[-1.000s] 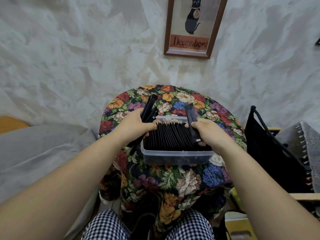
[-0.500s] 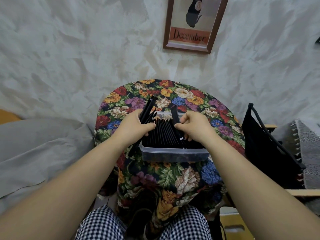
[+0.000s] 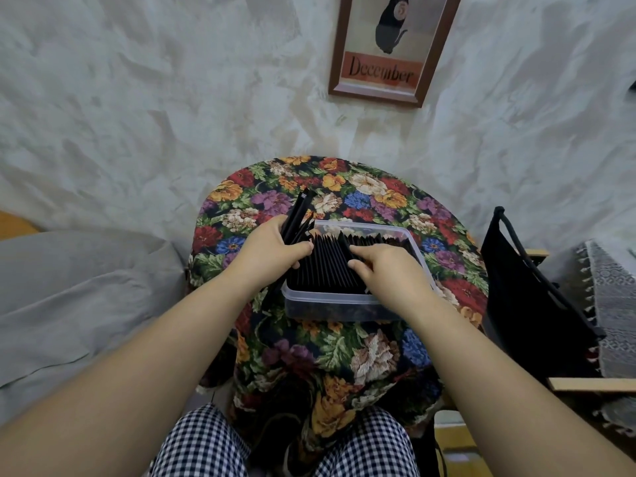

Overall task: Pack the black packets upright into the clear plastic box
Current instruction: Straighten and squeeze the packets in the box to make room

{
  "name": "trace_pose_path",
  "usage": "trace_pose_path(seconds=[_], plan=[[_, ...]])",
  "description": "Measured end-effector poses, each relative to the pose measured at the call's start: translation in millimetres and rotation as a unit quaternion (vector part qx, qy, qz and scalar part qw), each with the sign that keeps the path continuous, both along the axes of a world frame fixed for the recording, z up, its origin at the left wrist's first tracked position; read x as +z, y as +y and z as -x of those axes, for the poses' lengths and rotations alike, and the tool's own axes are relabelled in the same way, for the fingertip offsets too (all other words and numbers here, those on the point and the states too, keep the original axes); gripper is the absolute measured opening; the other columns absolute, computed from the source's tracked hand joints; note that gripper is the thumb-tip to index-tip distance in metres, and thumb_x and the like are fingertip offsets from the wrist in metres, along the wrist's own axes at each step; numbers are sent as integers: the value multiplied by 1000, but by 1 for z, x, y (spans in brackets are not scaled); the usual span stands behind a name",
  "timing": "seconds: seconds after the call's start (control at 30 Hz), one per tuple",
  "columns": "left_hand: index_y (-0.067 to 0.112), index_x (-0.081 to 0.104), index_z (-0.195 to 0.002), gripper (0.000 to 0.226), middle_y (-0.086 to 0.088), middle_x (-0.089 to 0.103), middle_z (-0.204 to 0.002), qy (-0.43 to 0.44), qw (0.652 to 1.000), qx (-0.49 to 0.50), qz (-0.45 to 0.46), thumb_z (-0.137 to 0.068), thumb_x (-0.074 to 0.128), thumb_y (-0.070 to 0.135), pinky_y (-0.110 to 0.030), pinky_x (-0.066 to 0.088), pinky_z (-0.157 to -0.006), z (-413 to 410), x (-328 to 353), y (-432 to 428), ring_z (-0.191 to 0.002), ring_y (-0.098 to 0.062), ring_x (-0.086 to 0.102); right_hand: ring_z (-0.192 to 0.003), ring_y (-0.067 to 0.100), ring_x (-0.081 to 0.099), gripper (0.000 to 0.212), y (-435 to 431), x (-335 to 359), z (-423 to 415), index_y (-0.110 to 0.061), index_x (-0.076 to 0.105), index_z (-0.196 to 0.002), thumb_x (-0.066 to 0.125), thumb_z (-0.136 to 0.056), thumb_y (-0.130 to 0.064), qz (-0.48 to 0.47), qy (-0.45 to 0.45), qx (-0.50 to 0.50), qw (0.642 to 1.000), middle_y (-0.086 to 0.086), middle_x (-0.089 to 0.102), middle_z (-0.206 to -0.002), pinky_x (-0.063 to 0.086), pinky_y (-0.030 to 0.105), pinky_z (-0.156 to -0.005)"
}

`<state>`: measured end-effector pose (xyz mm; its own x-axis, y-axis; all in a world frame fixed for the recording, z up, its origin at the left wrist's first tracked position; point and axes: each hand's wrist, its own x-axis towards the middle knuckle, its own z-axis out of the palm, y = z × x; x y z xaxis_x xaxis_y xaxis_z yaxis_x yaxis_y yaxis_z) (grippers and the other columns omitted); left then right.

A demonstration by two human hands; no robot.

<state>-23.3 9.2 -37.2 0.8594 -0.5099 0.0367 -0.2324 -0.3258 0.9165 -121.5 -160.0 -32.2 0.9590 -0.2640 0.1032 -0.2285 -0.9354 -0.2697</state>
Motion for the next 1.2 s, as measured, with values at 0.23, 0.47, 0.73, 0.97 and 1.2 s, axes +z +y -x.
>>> trace_pose_path(seconds=[0.23, 0.47, 0.73, 0.97, 1.2], plan=[[18, 54, -114, 31, -2, 68, -90, 7, 1000, -5, 3, -86, 66, 25, -23, 48, -61, 1, 2, 1, -60, -7, 62, -84, 14, 55, 34, -6, 3, 10, -28, 60, -128, 55, -94, -35, -27, -7, -15, 1000, 1, 61, -118, 51, 32, -75], [22, 53, -107, 24, 3, 63, -80, 4, 1000, -10, 7, -87, 66, 25, -17, 44, -55, 4, 6, 3, -55, -2, 59, -77, 13, 52, 31, -4, -2, 18, -30, 62, -125, 53, -95, -36, -38, -24, -18, 999, -9, 53, -91, 47, 29, -69], [17, 59, -98, 17, 9, 70, -70, 57, 993, -11, 101, -86, 68, 25, -19, 51, -58, 13, 21, -3, -58, -6, 63, -83, 9, 55, 21, -1, 7, 20, -29, 67, -111, 55, -95, -33, -133, -76, -31, 988, -11, 57, -92, 42, 24, -70], [13, 62, -82, 12, 4, 68, -69, 105, 970, 31, 217, -82, 72, 20, -28, 51, -64, 27, 32, -41, -60, -8, 62, -50, 7, 48, 14, 15, 35, 21, -17, 64, -84, 68, -86, -30, -458, -75, -2, 886, -7, 68, -69, 37, 20, -46], [10, 61, -95, 26, 0, 68, -78, 115, 969, 41, 216, -79, 74, 24, -24, 49, -57, 38, 31, -53, -66, -14, 62, -46, 9, 41, 16, 16, 29, 19, -14, 56, -82, 71, -83, -14, -522, -44, -39, 851, -1, 61, -65, 34, 19, -42]])
